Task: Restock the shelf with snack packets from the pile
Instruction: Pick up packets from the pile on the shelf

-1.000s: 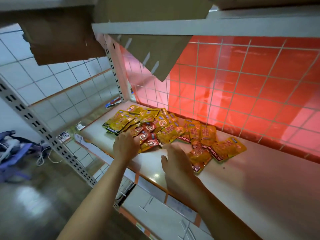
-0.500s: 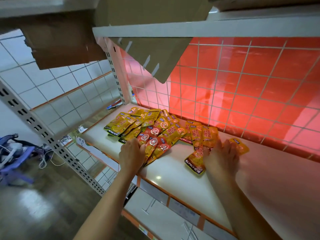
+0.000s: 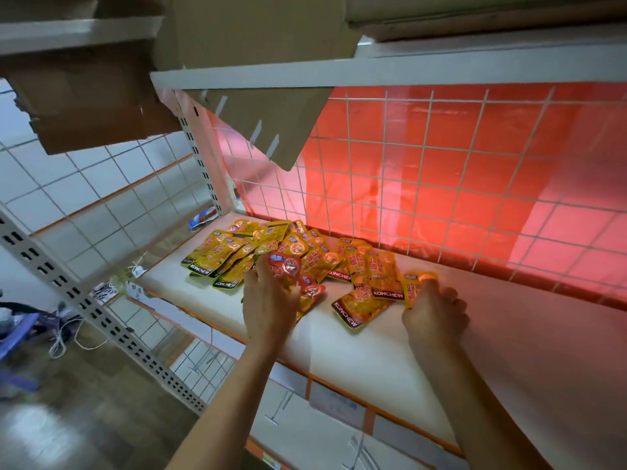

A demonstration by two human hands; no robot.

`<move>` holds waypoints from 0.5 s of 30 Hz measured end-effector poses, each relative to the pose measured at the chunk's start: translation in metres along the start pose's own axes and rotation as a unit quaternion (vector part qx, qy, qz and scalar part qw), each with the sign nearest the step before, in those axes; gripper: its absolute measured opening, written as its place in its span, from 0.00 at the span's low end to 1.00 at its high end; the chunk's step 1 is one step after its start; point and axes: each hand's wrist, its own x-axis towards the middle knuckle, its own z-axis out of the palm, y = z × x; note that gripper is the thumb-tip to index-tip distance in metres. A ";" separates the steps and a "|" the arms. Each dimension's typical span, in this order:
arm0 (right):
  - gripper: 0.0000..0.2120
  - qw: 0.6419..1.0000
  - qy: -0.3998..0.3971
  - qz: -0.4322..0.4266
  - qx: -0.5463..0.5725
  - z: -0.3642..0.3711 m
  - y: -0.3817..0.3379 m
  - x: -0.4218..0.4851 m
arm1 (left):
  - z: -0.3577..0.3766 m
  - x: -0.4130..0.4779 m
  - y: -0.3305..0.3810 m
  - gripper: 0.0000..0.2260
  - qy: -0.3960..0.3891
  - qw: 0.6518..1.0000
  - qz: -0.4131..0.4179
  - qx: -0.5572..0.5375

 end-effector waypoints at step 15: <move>0.19 0.914 -0.037 -0.116 0.388 -0.039 0.065 -0.032 | 0.061 -0.087 0.115 0.22 -0.311 0.885 -0.090 -0.336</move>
